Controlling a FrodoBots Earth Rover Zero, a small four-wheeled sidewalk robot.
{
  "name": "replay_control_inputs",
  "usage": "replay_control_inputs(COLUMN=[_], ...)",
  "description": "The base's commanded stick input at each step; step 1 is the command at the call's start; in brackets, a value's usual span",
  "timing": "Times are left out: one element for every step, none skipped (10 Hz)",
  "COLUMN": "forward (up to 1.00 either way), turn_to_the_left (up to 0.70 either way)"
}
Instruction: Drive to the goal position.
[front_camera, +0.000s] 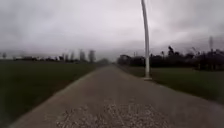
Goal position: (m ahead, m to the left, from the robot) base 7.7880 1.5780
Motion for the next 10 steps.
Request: replay_control_inputs(forward=[0.85, 0.85, 0.85, 0.85, 0.85, 0.85, 0.85, 0.85, 0.85, 0.85], turn_to_the_left=[0.05, 0.10, 0.14, 0.19, 0.23, 0.28, 0.33, 0.24, 0.10, 0.02])
